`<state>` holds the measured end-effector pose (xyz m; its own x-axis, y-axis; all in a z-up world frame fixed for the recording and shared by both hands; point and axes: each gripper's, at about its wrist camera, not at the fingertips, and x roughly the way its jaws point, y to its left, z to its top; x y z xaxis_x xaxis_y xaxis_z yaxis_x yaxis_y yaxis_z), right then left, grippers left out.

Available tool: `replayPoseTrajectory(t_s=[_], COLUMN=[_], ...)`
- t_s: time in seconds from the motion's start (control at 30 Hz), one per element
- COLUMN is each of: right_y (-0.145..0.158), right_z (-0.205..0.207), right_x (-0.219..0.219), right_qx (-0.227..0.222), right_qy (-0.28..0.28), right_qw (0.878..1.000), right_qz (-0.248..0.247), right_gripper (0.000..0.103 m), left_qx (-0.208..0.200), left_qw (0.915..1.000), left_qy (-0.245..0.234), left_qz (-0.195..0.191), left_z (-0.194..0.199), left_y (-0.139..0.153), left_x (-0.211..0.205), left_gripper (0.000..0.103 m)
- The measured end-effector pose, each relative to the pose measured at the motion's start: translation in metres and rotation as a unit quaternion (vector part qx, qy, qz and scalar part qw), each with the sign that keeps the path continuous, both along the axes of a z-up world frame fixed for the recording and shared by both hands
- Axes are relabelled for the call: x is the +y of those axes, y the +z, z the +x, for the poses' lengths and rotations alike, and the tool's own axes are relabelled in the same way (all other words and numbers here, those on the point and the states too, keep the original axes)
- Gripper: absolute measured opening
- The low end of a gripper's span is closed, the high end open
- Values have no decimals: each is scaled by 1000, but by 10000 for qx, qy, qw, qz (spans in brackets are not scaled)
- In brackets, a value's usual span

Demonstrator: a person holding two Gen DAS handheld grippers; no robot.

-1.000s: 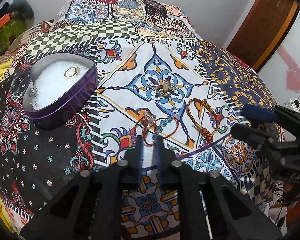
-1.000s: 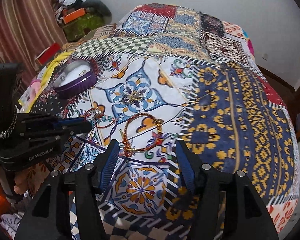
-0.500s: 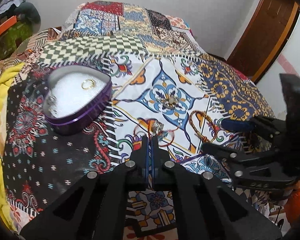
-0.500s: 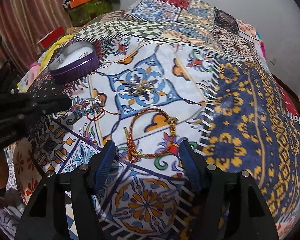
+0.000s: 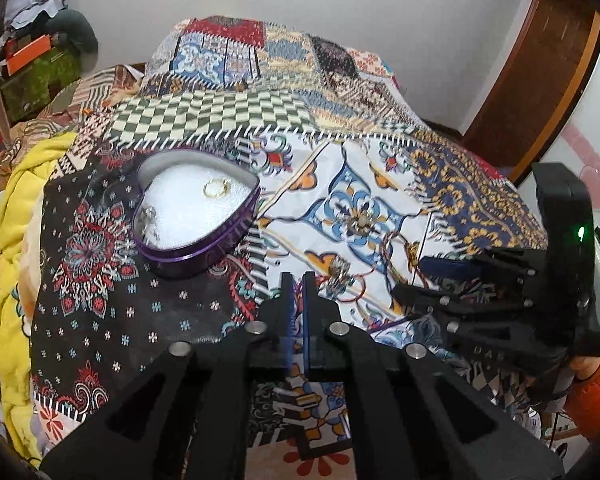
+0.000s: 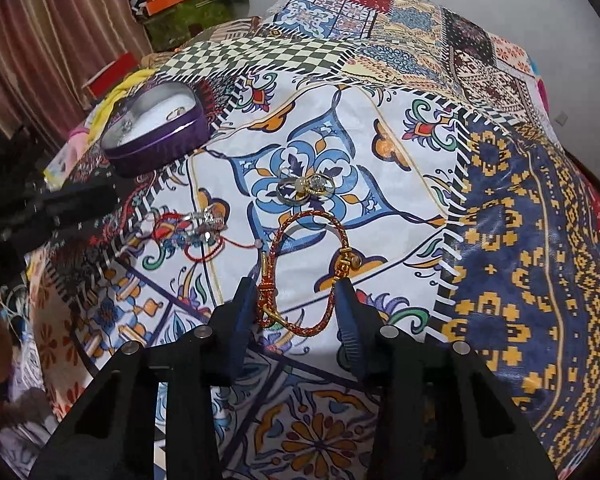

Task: Organize jewelry
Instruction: 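Grasp the red beaded bracelet with the left tool while the right grasps the gold-red bracelet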

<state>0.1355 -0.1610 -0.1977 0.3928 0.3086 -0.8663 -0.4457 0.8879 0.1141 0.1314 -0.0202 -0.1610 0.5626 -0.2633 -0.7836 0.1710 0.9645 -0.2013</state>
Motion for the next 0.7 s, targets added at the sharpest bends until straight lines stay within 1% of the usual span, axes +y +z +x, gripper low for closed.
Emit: replayPoseTrajectory(t_s=[0.03,0.1,0.17,0.2,0.23,0.27,0.3,0.43,0.5,0.6,0.7], right_y=[0,0,1,2,2,3,4,7,8,9,13], right_z=[0,0,2,2,2,2,0,1,2,2,2], right_x=[0,-1,-4,-6,-7,-9,-10,-10,-11,-13,-15], right_qx=[5,9,23,34,45,37,20,-34,-41,-54,-93], right_qy=[-10,-18,-50,-73,-88,-97,-99,-110,-113,-130,-161], right_qw=[10000,9999,9998,9997,9996,9994,9992,9988,9984,9979,9971], right_qz=[26,99,181,220,278,329,391,484,548,636,732], right_gripper=[32,22,17,14,13,11,8,8,8,8,8], left_qx=[40,156,212,224,234,244,261,394,457,423,419], left_qw=[10000,9998,9997,9997,9996,9995,9994,9988,9983,9981,9982], left_qy=[-10,-61,-112,-137,-163,-182,-190,-254,-292,-371,-374], left_qz=[-6,-43,-19,18,43,69,88,120,210,270,203], left_z=[0,-1,-2,-2,-2,-2,-1,6,9,13,17], left_y=[-2,-6,-9,-11,-12,-14,-15,-24,-30,-34,-37], left_x=[0,0,-2,-4,-6,-8,-9,-16,-21,-27,-30], left_gripper=[2,8,21,25,32,35,35,36,36,36,36])
